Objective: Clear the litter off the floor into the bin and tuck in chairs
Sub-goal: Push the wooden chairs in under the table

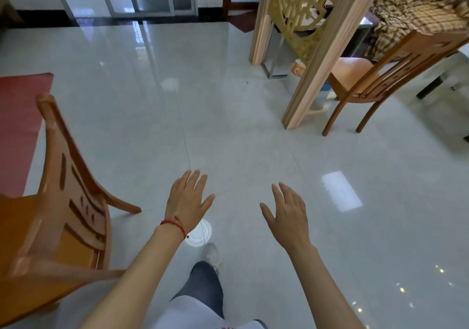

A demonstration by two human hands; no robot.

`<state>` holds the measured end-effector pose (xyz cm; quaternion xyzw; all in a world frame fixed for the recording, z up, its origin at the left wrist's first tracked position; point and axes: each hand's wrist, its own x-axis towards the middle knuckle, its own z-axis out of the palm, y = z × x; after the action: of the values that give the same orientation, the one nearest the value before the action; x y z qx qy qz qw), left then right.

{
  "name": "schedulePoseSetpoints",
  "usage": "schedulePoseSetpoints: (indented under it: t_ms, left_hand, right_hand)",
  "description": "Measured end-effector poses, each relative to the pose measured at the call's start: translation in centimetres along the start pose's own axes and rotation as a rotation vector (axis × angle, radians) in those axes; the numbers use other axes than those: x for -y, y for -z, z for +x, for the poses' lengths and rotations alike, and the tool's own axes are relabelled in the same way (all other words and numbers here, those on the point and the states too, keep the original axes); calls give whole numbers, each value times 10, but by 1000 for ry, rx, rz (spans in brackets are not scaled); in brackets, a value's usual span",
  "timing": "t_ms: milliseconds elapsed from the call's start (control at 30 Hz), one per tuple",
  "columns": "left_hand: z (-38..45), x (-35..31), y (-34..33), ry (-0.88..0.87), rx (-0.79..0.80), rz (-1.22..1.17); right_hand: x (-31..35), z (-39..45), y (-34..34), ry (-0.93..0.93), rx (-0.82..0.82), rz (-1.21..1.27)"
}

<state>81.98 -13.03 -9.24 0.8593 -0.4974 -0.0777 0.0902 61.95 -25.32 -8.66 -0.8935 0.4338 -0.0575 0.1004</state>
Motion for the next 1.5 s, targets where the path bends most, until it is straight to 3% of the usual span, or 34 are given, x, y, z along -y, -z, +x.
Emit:
schedulePoseSetpoints:
  t_ms: [400, 700, 1133, 1500]
  left_hand:
    - [132, 56, 28, 142, 11, -38]
    - [185, 106, 42, 388, -34, -17]
    - [200, 123, 56, 1128, -260, -112]
    - [127, 76, 48, 1697, -405, -114]
  right_hand:
    - [48, 185, -2, 139, -26, 42]
    - [105, 309, -18, 412, 80, 52]
    - [223, 447, -39, 1083, 292, 90]
    - [305, 396, -61, 1644, 455, 37]
